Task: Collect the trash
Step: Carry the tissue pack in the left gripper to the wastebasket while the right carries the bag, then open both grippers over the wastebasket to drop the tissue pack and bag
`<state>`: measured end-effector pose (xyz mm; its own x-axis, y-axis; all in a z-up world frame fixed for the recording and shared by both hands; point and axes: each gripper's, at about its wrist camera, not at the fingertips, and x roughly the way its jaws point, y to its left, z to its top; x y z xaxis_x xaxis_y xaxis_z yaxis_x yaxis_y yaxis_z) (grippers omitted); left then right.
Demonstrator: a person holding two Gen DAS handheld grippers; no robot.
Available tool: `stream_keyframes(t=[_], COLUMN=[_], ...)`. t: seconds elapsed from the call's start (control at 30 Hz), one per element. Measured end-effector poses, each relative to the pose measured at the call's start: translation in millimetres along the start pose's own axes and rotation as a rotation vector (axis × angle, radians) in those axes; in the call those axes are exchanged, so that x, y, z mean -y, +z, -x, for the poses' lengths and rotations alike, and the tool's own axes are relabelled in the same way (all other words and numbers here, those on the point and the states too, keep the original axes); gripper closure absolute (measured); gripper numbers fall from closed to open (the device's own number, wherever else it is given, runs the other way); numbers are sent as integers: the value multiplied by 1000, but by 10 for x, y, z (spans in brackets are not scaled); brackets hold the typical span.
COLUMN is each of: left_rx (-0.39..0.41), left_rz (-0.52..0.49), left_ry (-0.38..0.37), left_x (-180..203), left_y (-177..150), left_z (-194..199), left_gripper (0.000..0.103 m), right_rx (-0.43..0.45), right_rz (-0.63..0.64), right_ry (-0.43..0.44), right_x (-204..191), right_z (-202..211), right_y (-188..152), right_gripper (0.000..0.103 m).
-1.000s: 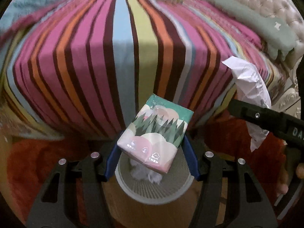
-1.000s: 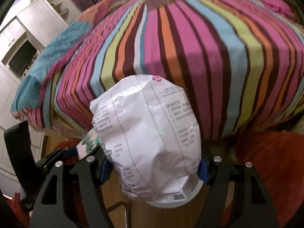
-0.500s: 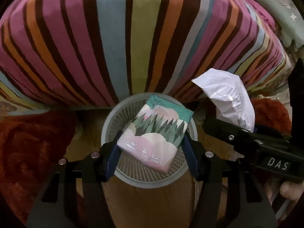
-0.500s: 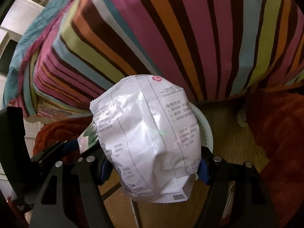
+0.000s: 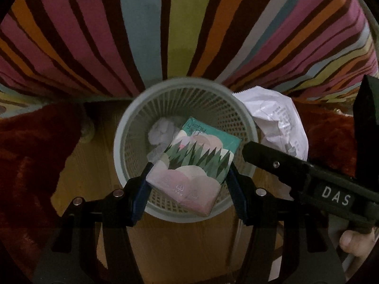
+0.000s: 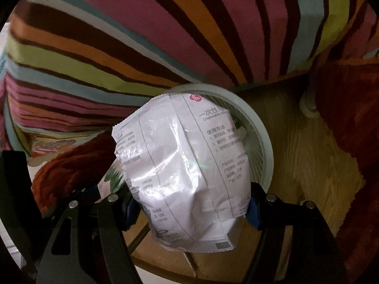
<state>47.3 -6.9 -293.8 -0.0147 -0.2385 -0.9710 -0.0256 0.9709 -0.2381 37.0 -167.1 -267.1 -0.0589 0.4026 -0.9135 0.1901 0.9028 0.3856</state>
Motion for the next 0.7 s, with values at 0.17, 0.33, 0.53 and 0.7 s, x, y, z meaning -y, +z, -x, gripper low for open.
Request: stream_keyframes(t=[0.17,0.33,0.53,0.7], left_rx=[-57,-116,-156,-175], left_rz=[6,-3,3,-1], left_ry=[11,32,44,55], left_x=[5,14,-19,-43], left_y=[42,58,69,89], left_z=[-225,-433,-576,-671], left_gripper=[44,44,44,44], right_rx=[-54,-103,-140,-159], right_rz=[-37,-51,-55,-72], right_ry=[-40,-82,-120,-120], right_x=[50,88,40,19], right_z=[-246,-442,-632,-729], right_y=[32,46,54,53], right_gripper=[36,36,36,36])
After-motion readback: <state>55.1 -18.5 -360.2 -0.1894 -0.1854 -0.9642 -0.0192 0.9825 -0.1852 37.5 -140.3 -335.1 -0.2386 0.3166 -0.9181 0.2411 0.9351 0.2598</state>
